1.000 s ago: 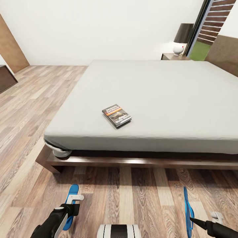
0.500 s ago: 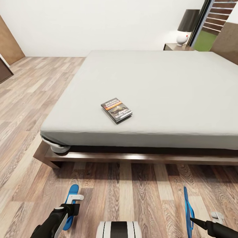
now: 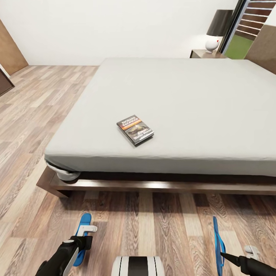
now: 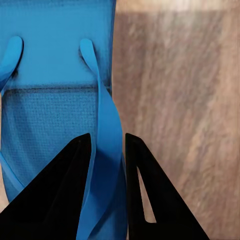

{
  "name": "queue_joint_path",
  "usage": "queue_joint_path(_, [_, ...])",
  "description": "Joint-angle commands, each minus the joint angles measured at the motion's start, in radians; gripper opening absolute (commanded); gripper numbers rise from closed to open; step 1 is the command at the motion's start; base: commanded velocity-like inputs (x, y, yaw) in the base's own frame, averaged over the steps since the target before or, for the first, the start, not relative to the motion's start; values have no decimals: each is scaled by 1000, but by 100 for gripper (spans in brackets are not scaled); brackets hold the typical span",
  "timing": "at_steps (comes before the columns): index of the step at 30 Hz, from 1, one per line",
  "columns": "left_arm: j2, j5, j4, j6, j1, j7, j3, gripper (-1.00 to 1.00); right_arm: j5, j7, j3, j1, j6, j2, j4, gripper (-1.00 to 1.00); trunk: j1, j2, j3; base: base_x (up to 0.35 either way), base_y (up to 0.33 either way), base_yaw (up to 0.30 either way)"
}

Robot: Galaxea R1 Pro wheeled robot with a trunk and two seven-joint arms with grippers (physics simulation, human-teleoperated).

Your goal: In the bedroom, move the book from the bed onto either nightstand, and place the two sandals side by side next to the bed.

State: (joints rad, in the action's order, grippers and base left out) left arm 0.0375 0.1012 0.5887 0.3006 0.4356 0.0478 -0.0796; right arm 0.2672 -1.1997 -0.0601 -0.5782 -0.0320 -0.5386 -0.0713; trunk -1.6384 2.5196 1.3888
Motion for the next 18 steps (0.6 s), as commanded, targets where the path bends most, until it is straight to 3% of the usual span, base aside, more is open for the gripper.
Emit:
queue_joint_path(1, [-1, 11, 2, 1, 0, 4, -4, -100, -3, -3, -6, -2, -3, 0, -4, -100, 0, 0, 1, 39, 0, 0])
queue_joint_path(9, [-1, 11, 2, -3, 0, 4, -4, -100, -3, -3, -6, -2, -3, -1, -4, -100, 0, 0, 1, 187, 70, 0])
queue_joint_path(18, [-1, 11, 1, -9, 0, 4, -4, -100, -3, -3, -6, -2, -3, -1, -4, -100, 0, 0, 1, 14, 6, 0])
